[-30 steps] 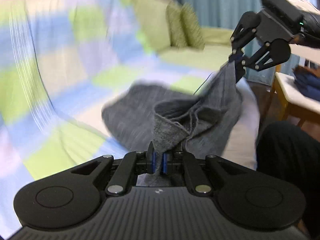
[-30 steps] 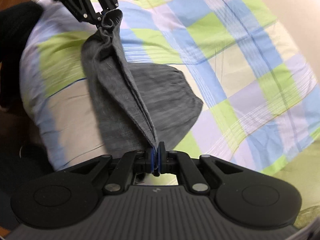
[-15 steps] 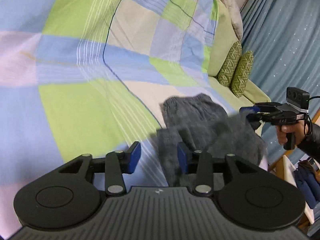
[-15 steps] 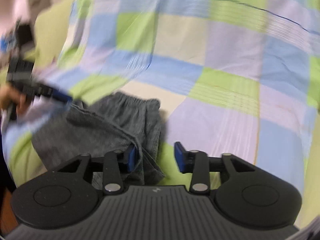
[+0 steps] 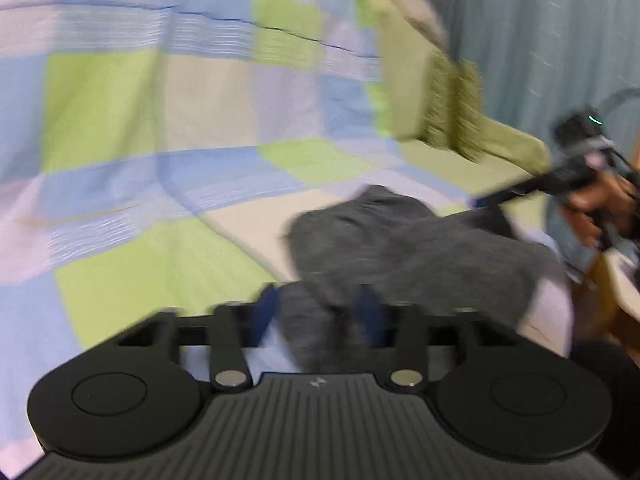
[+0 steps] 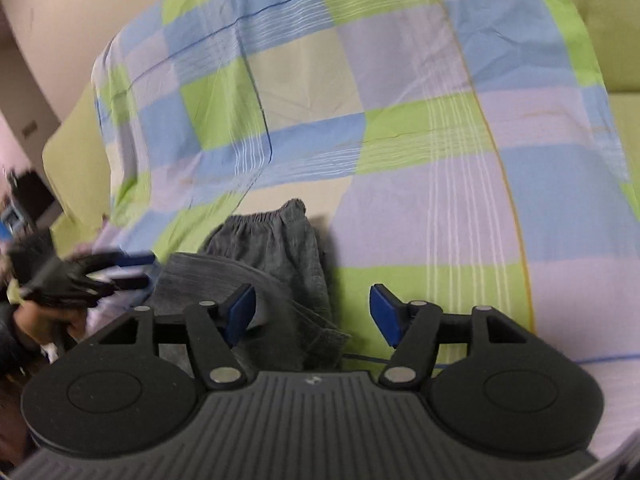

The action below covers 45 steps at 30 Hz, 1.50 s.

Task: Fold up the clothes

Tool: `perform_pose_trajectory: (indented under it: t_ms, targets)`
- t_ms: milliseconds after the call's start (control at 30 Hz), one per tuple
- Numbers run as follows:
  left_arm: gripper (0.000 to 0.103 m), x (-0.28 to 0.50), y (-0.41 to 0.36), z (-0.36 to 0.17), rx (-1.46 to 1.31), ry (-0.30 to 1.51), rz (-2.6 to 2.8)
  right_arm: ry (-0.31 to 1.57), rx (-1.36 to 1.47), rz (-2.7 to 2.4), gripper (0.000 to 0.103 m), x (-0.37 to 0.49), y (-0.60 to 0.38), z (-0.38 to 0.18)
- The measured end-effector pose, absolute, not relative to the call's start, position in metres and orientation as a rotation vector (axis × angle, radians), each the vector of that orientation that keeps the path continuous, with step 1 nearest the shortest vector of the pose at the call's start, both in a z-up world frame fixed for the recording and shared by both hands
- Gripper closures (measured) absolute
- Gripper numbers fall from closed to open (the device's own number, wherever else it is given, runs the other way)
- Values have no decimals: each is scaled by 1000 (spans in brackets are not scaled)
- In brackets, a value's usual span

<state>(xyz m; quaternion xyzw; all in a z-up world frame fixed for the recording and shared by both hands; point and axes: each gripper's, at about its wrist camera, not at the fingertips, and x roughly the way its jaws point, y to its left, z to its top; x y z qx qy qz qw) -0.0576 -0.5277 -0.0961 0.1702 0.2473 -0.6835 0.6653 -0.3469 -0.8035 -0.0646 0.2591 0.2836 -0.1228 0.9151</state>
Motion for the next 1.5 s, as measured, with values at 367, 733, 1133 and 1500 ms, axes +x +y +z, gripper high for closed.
perform_pose_trajectory:
  t_ms: [367, 733, 1133, 1500]
  targets:
    - [103, -59, -544, -110, 347, 625, -1552, 586, 512, -245, 43, -360, -787, -67]
    - [102, -36, -526, -135, 257, 729, -1424, 538, 599, -282, 37, -375, -793, -87]
    - [42, 9, -547, -139, 129, 912, -1499, 492, 687, -255, 34, -382, -801, -106]
    - [91, 20, -546, -151, 14, 1039, -1616, 444, 938, -219, 39, -395, -811, -136]
